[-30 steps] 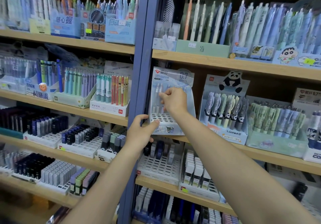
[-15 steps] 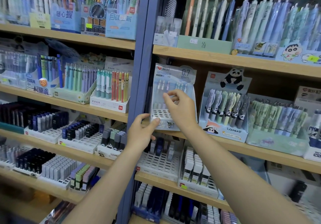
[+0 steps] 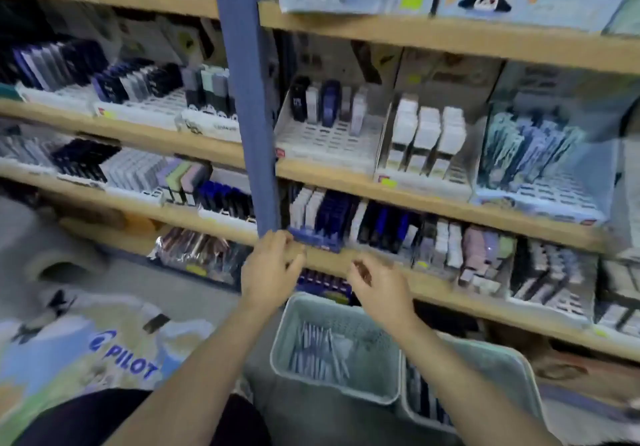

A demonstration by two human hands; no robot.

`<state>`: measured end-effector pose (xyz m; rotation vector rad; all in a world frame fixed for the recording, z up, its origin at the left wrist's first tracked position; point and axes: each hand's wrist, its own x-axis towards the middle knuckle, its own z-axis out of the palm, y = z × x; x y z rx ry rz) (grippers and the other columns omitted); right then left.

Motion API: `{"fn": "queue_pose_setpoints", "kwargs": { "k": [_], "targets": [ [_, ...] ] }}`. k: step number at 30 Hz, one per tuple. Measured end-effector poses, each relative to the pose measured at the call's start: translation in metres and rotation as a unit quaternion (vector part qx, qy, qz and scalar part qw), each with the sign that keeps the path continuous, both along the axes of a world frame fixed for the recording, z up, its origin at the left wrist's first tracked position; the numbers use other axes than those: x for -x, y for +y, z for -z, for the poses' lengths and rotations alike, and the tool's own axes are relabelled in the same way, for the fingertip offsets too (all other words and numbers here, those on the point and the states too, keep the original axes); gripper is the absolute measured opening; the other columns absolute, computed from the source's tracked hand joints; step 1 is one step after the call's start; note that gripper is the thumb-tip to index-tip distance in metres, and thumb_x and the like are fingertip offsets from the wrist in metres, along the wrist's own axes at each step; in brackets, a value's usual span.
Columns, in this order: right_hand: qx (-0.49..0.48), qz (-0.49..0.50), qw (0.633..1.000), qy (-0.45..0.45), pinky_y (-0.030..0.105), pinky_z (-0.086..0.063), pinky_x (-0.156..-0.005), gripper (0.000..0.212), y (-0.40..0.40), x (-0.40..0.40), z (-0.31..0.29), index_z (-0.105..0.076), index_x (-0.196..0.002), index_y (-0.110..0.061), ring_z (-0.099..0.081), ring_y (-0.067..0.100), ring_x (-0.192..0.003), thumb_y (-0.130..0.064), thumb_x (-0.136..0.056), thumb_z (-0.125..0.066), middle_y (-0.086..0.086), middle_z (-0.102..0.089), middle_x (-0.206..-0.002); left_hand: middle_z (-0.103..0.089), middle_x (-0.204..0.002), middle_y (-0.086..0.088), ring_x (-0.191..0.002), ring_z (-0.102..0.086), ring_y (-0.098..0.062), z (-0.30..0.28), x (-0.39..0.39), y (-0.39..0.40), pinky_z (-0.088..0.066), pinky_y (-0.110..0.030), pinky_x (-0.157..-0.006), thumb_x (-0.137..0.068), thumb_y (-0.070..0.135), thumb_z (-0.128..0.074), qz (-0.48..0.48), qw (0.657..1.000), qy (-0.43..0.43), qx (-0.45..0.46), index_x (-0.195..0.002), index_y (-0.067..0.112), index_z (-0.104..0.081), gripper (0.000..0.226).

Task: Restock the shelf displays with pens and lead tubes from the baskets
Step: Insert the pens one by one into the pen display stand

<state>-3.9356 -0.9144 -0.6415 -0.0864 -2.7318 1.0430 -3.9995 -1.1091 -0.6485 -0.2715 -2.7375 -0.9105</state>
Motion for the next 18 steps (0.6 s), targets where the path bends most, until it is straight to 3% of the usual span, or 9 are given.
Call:
{"fn": "queue_pose_setpoints", "kwargs": {
  "k": [3,5,7,10,13,15,16,18],
  "targets": [
    [0.031,-0.010,0.975,-0.218,0.038,-0.041,-0.066,0.022,0.003,-0.011,0.093,-0.060,-0.095,-0.014,-0.056,0.021,-0.068,-0.035,-0.101,-0.056,0.003,-0.059,-0.076,-0.058,-0.108,-0.012,-0.101,-0.058,-0.035,0.087,-0.014,-0.006,-0.050,-0.044,-0.077,-0.096,0.036,-0.061,0.047,0.992,-0.083,0.077,-0.115,0.009,-0.057,0.033],
    [0.054,-0.010,0.950,-0.309,0.041,-0.045,-0.067,0.022,0.005,-0.014,0.143,-0.050,-0.087,-0.025,-0.051,0.018,-0.063,-0.041,-0.101,-0.055,-0.002,-0.051,-0.071,-0.057,-0.133,-0.022,-0.120,-0.057,-0.041,0.140,-0.025,-0.009,-0.051,-0.051,-0.090,-0.088,0.030,-0.075,0.058,0.983,-0.126,0.118,-0.135,0.003,-0.053,0.059],
    [0.025,-0.002,0.932,-0.360,0.037,-0.043,-0.066,0.033,0.007,-0.010,0.188,-0.050,-0.096,-0.023,-0.058,0.021,-0.072,-0.055,-0.097,-0.053,-0.005,-0.051,-0.076,-0.045,-0.151,-0.022,-0.134,-0.049,-0.040,0.183,-0.035,-0.015,-0.046,-0.054,-0.100,-0.089,0.040,-0.073,0.064,0.973,-0.157,0.158,-0.149,0.001,-0.040,0.079],
    [0.040,0.012,0.904,-0.425,0.040,-0.053,-0.076,0.073,0.006,0.004,0.237,-0.047,-0.137,-0.014,-0.067,0.029,-0.088,-0.067,-0.088,-0.056,0.009,-0.066,-0.097,-0.037,-0.158,-0.019,-0.139,-0.046,-0.037,0.223,-0.041,-0.021,-0.046,-0.053,-0.101,-0.089,0.057,-0.049,0.067,0.963,-0.171,0.196,-0.156,0.003,-0.028,0.088],
    [0.064,0.055,0.884,-0.459,0.031,-0.048,-0.074,0.073,0.003,0.020,0.260,-0.048,-0.139,-0.006,-0.066,0.028,-0.098,-0.058,-0.091,-0.063,0.014,-0.066,-0.116,-0.041,-0.154,-0.022,-0.134,-0.051,-0.038,0.245,-0.041,-0.024,-0.050,-0.053,-0.097,-0.085,0.056,-0.044,0.071,0.961,-0.182,0.194,-0.153,-0.001,-0.032,0.090],
    [0.077,0.069,0.861,-0.497,0.026,-0.044,-0.064,0.064,0.003,0.030,0.277,-0.058,-0.126,-0.005,-0.066,0.022,-0.090,-0.058,-0.090,-0.064,0.014,-0.064,-0.112,-0.040,-0.154,-0.023,-0.133,-0.051,-0.040,0.259,-0.042,-0.027,-0.048,-0.055,-0.099,-0.083,0.056,-0.048,0.075,0.967,-0.171,0.176,-0.152,-0.002,-0.032,0.092],
    [0.085,0.083,0.849,-0.516,0.027,-0.047,-0.068,0.068,0.002,0.033,0.284,-0.059,-0.124,-0.003,-0.066,0.023,-0.095,-0.060,-0.089,-0.065,0.015,-0.063,-0.118,-0.039,-0.155,-0.023,-0.136,-0.048,-0.040,0.263,-0.042,-0.028,-0.045,-0.055,-0.102,-0.081,0.058,-0.050,0.077,0.968,-0.172,0.164,-0.153,-0.002,-0.029,0.096],
    [0.124,0.110,0.828,-0.535,0.035,-0.047,-0.093,0.090,-0.005,0.038,0.301,-0.044,-0.144,-0.002,-0.057,0.030,-0.124,-0.065,-0.083,-0.068,0.016,-0.051,-0.145,-0.036,-0.158,-0.021,-0.139,-0.044,-0.038,0.269,-0.042,-0.031,-0.042,-0.054,-0.106,-0.079,0.063,-0.052,0.080,0.971,-0.164,0.152,-0.155,-0.001,-0.025,0.103]
  ]
}}
